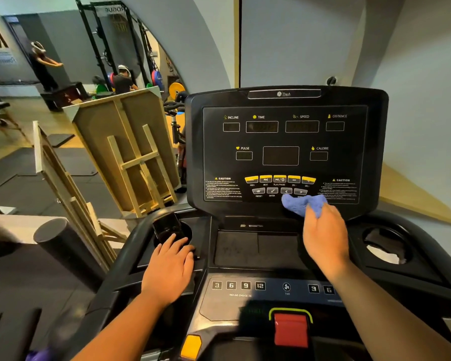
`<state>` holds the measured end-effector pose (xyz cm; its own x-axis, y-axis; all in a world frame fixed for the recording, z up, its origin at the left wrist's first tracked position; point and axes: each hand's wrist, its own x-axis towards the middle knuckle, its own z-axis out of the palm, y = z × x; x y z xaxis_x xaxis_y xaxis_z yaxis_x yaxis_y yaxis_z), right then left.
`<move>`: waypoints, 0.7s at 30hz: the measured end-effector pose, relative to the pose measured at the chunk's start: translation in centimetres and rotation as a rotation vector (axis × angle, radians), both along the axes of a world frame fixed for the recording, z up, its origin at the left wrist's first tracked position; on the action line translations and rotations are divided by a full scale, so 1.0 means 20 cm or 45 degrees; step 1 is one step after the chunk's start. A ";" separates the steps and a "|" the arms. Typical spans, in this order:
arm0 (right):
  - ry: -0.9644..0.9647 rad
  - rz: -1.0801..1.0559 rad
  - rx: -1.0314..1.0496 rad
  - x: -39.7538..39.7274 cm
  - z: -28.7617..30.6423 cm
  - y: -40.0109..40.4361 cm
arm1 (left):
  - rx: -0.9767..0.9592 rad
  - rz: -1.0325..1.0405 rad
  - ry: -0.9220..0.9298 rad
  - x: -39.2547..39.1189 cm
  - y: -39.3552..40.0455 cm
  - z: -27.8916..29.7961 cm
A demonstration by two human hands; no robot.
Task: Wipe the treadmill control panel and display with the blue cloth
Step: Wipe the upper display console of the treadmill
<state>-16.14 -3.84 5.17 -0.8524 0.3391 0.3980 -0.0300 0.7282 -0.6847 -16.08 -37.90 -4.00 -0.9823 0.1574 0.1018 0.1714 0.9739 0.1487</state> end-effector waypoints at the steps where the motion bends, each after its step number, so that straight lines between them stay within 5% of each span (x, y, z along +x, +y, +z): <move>1: -0.065 -0.012 -0.145 0.03 0.03 -0.01 | 0.003 -0.001 0.002 0.00 0.00 0.00; 7: -0.340 -0.140 -1.119 0.01 0.05 0.04 | 0.001 0.008 0.005 0.00 0.00 -0.01; 10: -0.274 -0.176 -1.447 0.00 0.05 0.08 | 0.000 0.007 0.002 0.00 0.00 -0.01; 17: 0.353 -0.567 -1.138 -0.14 0.37 0.35 | -0.017 0.009 0.008 0.00 -0.01 -0.02; 21: 0.552 -0.371 -0.745 -0.33 0.53 0.41 | -0.045 0.017 0.009 0.00 -0.01 -0.02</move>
